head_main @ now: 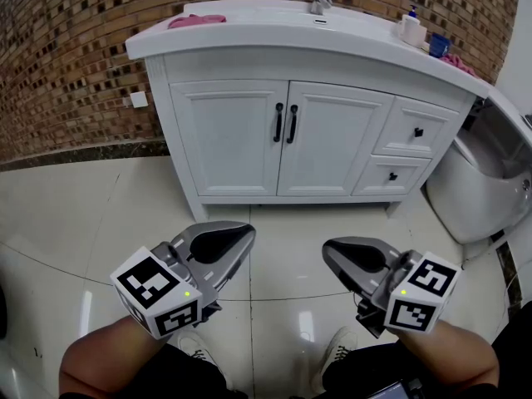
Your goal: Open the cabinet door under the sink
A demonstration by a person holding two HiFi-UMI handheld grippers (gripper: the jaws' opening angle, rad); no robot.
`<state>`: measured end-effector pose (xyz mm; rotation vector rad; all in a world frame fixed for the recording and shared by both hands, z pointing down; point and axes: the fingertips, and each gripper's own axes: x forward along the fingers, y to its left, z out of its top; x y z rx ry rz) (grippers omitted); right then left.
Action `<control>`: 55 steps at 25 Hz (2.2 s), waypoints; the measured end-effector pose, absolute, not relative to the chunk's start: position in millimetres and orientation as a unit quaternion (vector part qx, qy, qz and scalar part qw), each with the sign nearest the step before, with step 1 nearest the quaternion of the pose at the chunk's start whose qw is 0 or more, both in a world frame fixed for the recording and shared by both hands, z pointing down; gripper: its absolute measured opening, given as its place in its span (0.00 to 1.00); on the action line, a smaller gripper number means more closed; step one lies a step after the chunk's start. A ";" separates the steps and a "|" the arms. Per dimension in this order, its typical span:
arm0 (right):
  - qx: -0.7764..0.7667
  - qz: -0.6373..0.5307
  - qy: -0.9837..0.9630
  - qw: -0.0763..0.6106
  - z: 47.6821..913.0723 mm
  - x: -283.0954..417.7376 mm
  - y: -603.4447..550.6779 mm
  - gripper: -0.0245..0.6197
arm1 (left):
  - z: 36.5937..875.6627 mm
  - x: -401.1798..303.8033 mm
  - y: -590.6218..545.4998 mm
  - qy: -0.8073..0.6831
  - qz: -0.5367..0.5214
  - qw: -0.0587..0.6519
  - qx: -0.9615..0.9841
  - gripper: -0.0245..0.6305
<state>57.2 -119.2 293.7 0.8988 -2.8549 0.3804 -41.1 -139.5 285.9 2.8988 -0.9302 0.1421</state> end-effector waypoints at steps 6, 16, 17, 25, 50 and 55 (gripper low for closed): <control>0.294 0.142 -0.943 0.059 296.7 56.7 -122.2 0.05 | 287.9 -42.4 -161.2 -0.330 0.040 0.051 0.942 0.05; 0.290 0.178 -0.939 0.038 297.0 64.9 -134.5 0.05 | 279.1 -21.2 -213.1 -0.342 0.020 0.014 0.939 0.11; 0.292 0.180 -0.939 0.036 296.6 67.1 -136.7 0.05 | 279.9 -20.0 -220.8 -0.347 0.021 0.011 0.938 0.11; 0.315 0.157 -0.936 0.024 290.9 81.2 -152.2 0.05 | 275.5 -13.0 -299.8 -0.390 0.026 -0.017 0.920 0.15; 0.333 0.133 -0.933 0.011 284.1 132.8 -187.8 0.05 | 328.3 2.1 -446.0 -0.461 0.057 0.018 0.885 0.23; 0.327 0.138 -0.935 0.014 288.3 134.1 -188.8 0.05 | 329.5 8.9 -463.1 -0.465 0.061 0.025 0.883 0.23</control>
